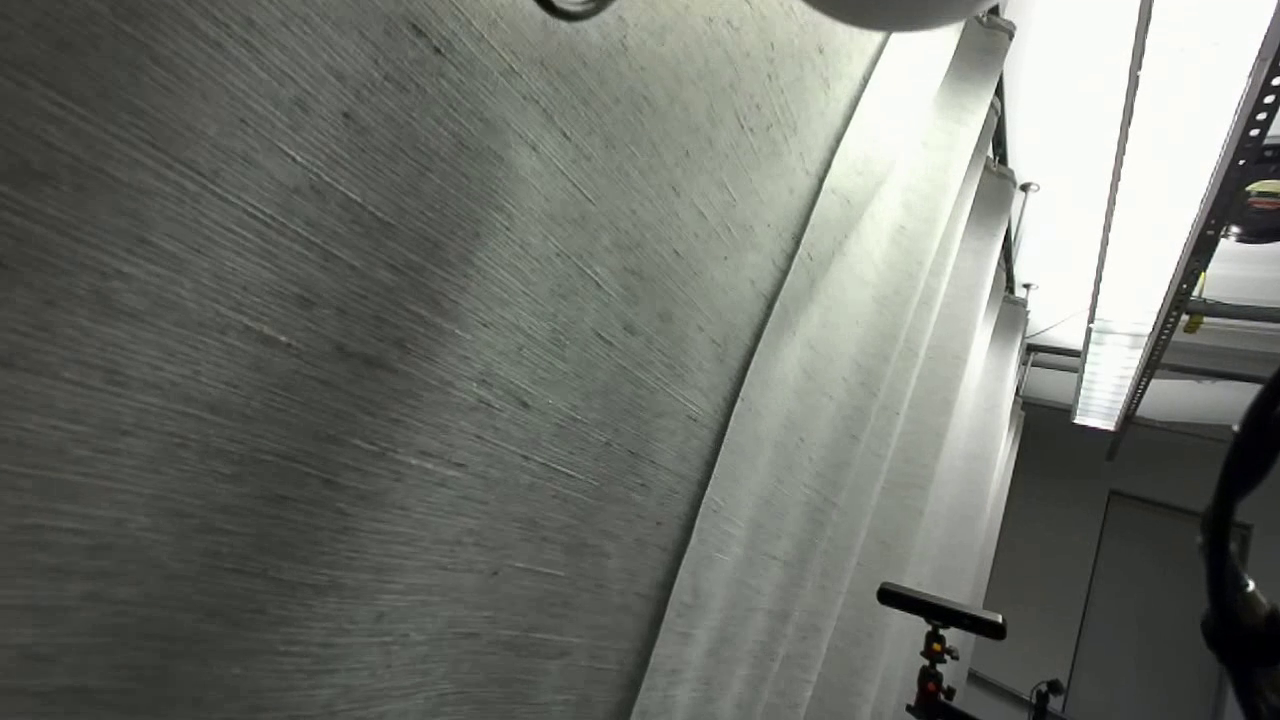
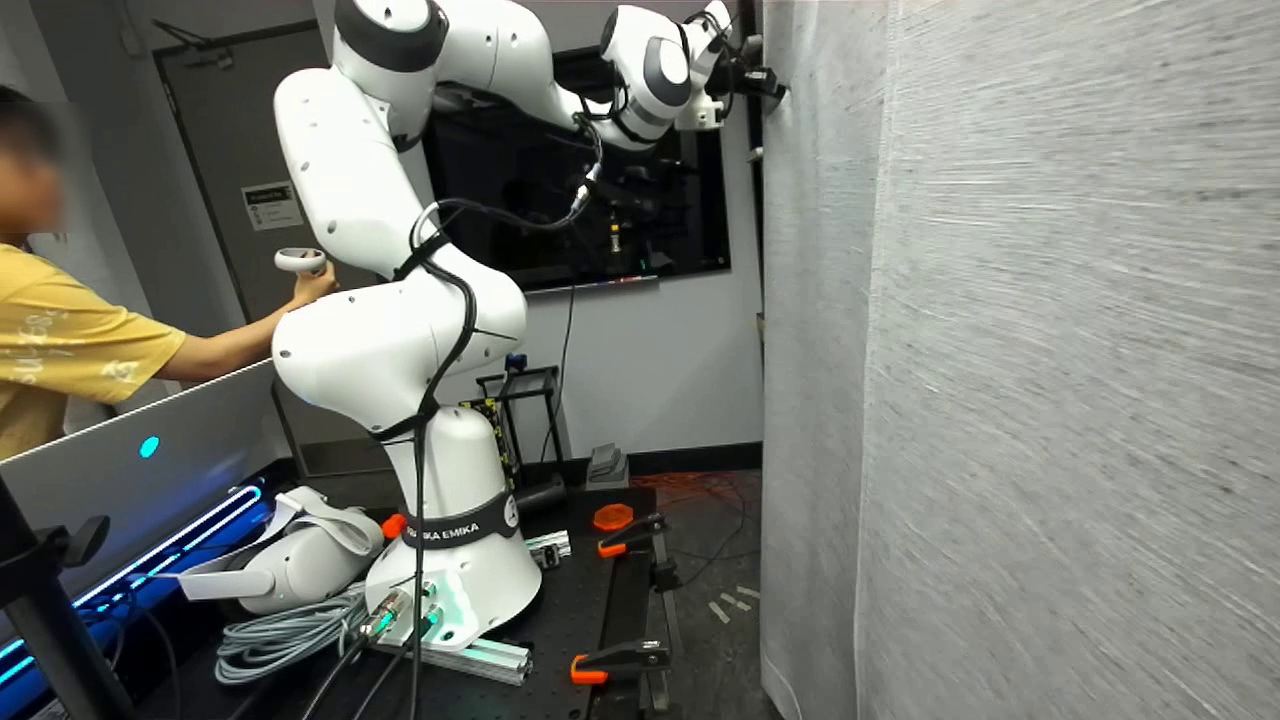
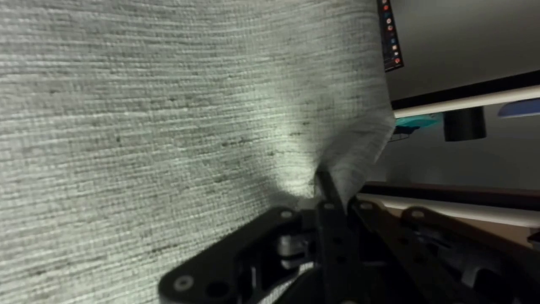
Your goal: Pull the curtain to the left
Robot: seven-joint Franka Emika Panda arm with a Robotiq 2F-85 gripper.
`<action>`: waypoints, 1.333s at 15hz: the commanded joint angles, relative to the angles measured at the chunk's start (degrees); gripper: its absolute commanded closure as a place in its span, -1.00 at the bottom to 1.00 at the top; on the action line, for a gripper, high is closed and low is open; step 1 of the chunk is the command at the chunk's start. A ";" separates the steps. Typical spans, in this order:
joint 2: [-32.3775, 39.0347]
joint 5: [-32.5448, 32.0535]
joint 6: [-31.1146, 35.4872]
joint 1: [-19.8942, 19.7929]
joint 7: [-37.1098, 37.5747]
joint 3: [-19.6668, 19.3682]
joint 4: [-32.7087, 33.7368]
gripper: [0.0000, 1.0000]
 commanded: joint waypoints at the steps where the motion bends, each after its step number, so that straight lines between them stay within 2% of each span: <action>1: 1.25 -0.01 -2.33 -1.51 0.38 8.98 -1.31 0.99; 4: 0.90 0.26 -2.96 -3.37 0.49 13.67 0.07 0.99; 8: 0.84 0.45 -2.81 -5.59 0.29 18.04 3.18 0.99; 20: 1.34 0.66 -2.55 -11.74 -0.41 27.21 7.53 0.99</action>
